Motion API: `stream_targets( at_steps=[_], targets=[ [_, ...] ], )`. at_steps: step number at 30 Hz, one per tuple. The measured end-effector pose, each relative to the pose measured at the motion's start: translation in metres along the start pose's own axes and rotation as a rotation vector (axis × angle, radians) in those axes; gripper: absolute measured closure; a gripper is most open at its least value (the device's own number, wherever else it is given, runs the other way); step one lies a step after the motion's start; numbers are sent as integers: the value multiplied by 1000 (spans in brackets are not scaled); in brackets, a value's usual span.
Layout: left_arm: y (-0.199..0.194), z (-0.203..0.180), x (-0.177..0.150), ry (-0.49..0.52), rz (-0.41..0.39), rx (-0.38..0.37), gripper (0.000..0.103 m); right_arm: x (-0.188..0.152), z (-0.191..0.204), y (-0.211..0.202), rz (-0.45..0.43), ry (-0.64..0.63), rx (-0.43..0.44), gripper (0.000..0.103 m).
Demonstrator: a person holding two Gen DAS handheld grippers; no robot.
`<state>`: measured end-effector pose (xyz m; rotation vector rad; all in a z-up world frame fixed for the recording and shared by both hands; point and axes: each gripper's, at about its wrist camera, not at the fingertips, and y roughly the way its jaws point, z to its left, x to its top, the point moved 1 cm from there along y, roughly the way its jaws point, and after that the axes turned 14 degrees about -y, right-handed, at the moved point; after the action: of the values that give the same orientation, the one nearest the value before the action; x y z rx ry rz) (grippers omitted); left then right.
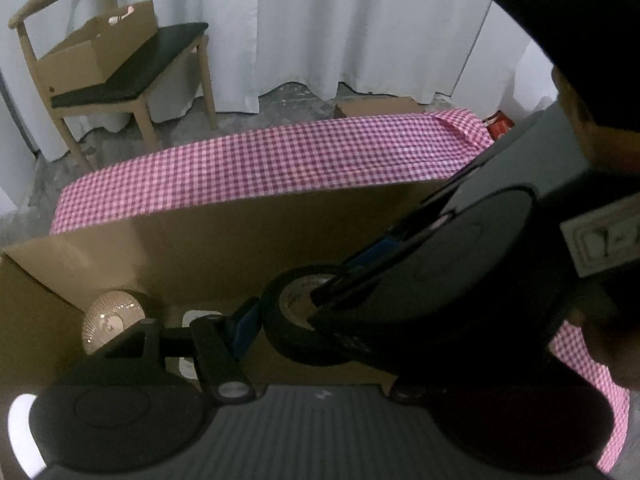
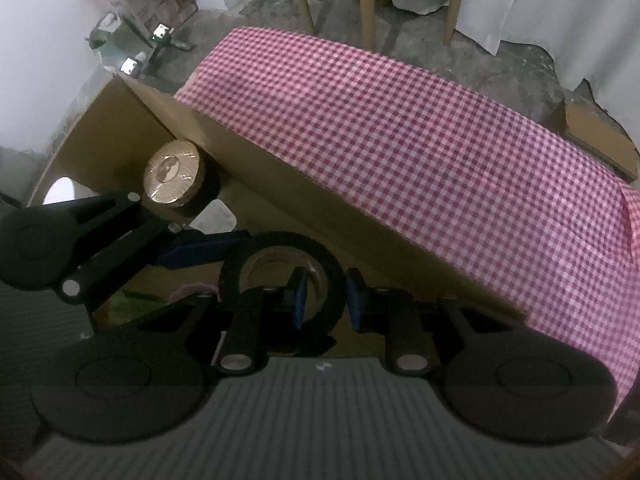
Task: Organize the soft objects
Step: 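Lower the tape roll into the box and open the right gripper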
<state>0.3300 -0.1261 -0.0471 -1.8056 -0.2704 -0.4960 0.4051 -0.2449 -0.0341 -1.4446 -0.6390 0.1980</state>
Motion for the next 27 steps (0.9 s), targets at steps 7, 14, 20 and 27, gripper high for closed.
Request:
stream_targets(
  at_steps=[7, 14, 20, 27],
  targets=[
    [11, 10, 1, -51, 25, -1, 36, 6, -3, 17, 30, -11, 14, 82],
    [21, 13, 2, -84, 61, 12, 36, 6, -5, 29, 36, 11, 29, 82],
    [29, 14, 1, -99, 83, 22, 36, -1, -6, 36, 25, 37, 31, 81],
    [33, 15, -2, -100, 101, 22, 36, -11, -9, 46, 16, 95, 23, 80]
  ],
)
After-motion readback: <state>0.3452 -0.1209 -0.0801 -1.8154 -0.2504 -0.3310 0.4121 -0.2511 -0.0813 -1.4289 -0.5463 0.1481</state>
